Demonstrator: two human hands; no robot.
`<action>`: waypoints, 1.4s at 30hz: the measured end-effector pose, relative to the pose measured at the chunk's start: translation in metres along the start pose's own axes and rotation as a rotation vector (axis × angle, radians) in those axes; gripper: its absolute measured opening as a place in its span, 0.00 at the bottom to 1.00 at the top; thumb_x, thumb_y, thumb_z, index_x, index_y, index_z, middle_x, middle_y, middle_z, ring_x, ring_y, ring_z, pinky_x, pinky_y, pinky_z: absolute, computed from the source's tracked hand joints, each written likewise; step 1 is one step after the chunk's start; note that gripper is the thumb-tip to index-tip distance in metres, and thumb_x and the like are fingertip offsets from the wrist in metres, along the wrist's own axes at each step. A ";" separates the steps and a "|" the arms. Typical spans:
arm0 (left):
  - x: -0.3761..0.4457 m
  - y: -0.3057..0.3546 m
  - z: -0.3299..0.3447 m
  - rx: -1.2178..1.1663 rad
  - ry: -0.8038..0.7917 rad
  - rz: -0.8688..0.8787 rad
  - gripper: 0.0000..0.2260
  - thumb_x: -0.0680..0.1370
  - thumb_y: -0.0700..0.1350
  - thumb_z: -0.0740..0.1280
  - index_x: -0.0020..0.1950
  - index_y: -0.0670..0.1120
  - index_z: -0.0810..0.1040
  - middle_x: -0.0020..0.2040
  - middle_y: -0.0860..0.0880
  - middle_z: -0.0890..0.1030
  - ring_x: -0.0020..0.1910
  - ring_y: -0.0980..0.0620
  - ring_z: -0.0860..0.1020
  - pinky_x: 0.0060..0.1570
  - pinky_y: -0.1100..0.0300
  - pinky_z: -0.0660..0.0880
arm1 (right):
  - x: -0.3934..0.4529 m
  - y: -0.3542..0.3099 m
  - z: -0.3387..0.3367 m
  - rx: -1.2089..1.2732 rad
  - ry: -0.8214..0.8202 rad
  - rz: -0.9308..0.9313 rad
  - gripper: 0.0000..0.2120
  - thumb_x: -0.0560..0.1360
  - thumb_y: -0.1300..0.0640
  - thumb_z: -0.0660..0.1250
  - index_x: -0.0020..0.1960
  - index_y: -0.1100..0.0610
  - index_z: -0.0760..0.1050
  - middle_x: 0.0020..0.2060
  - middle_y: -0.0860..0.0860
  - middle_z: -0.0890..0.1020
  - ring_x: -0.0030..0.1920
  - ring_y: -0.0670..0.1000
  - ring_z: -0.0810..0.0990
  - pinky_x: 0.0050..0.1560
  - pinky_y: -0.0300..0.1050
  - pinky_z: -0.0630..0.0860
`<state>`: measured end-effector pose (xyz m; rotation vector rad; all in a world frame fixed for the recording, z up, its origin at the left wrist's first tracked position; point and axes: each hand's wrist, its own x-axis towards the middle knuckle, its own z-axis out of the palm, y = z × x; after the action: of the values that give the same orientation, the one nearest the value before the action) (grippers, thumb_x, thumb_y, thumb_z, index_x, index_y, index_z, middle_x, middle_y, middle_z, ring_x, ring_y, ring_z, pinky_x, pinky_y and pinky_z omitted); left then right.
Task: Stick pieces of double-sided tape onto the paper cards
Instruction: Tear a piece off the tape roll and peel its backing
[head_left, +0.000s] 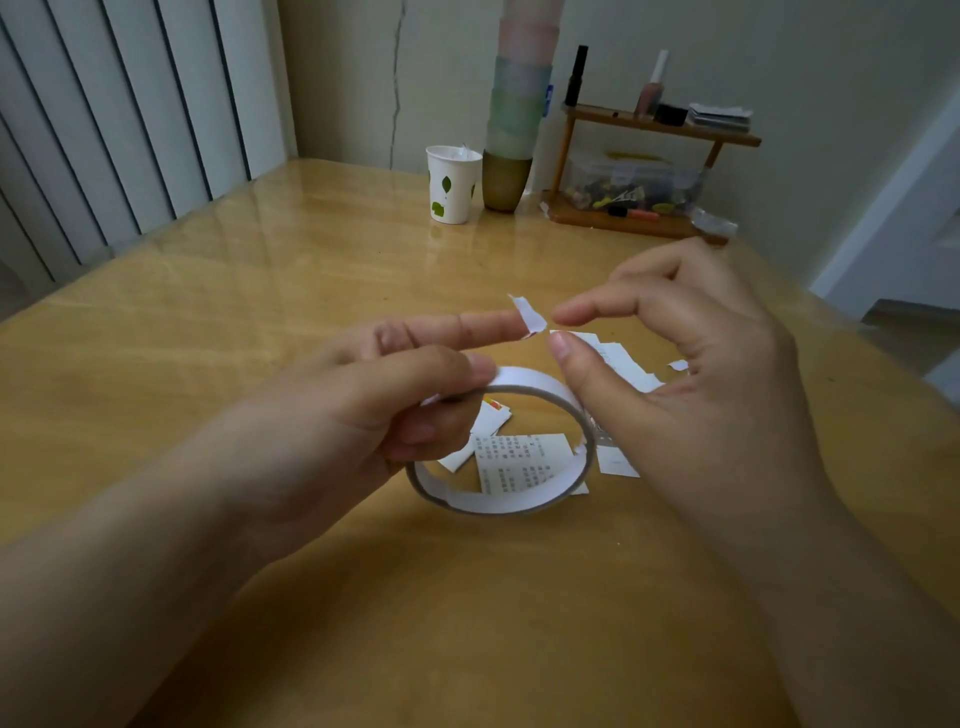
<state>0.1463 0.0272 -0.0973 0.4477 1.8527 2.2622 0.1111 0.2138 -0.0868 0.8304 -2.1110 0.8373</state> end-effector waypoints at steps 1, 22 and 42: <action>0.000 0.000 0.000 0.014 -0.022 0.003 0.20 0.69 0.40 0.67 0.60 0.47 0.80 0.22 0.56 0.62 0.23 0.57 0.58 0.38 0.53 0.51 | 0.000 0.000 0.001 -0.012 -0.001 0.001 0.05 0.71 0.55 0.71 0.47 0.54 0.81 0.43 0.44 0.72 0.48 0.45 0.72 0.47 0.26 0.63; -0.001 0.004 0.002 0.057 -0.151 0.058 0.21 0.69 0.46 0.66 0.62 0.52 0.78 0.24 0.58 0.63 0.25 0.58 0.59 0.26 0.70 0.60 | -0.001 -0.002 0.001 0.058 -0.017 0.076 0.05 0.71 0.50 0.69 0.44 0.51 0.81 0.41 0.43 0.74 0.47 0.45 0.74 0.45 0.26 0.64; -0.001 0.002 0.002 0.044 -0.144 0.038 0.21 0.68 0.46 0.67 0.62 0.51 0.78 0.24 0.58 0.64 0.25 0.58 0.60 0.28 0.69 0.61 | -0.002 0.000 0.001 0.052 -0.012 0.054 0.03 0.73 0.55 0.69 0.42 0.52 0.81 0.39 0.45 0.75 0.45 0.46 0.74 0.45 0.28 0.65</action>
<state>0.1481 0.0285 -0.0952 0.6403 1.8402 2.1542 0.1118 0.2131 -0.0887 0.8099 -2.1382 0.9217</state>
